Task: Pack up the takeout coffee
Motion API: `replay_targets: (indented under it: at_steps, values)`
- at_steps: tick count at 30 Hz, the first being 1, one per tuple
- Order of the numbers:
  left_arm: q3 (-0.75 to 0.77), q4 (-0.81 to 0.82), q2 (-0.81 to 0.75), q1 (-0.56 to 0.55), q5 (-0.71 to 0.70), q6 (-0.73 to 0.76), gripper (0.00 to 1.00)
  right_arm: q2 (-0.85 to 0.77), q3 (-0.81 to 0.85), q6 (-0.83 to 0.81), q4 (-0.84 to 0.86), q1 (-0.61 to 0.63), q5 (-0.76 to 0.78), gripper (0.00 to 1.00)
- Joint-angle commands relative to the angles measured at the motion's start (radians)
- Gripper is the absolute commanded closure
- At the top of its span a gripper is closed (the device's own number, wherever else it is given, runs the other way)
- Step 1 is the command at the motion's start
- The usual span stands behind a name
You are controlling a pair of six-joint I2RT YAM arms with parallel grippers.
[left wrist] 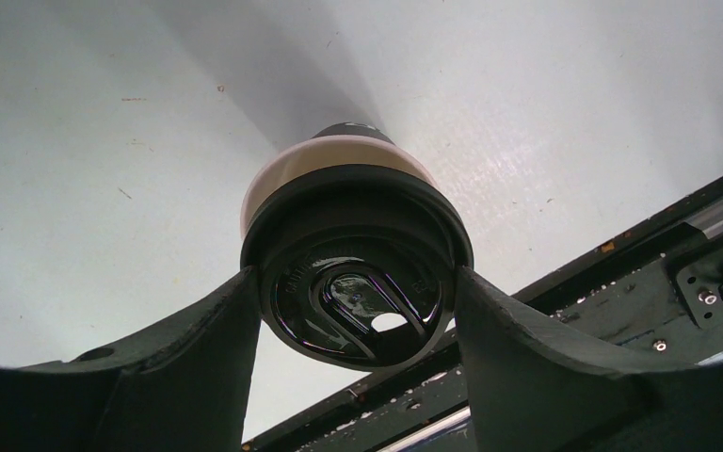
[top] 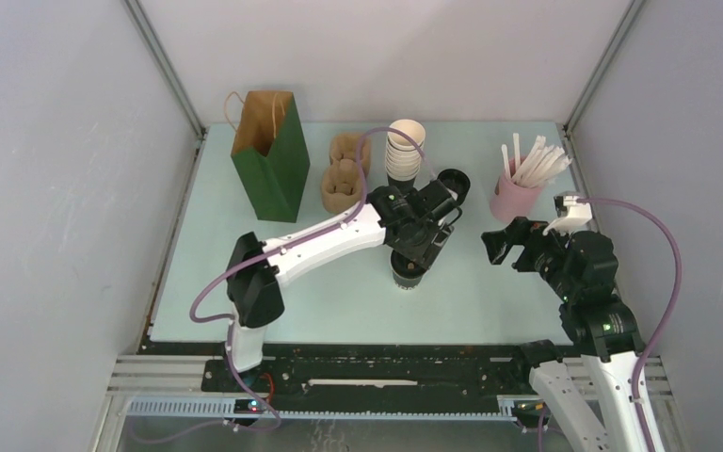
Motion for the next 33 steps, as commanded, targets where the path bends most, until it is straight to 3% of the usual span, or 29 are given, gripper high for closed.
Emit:
replay_targets:
  at_steps: [1,33]
  values:
    - [0.041,0.002,0.003,-0.004,-0.001,0.022,0.42,-0.011,-0.005,-0.012,-0.005,0.0,0.032,0.0]
    - [0.092,-0.049,0.071,-0.004,-0.002,0.064,0.42,-0.039,-0.021,-0.018,0.011,0.0,-0.004,0.0]
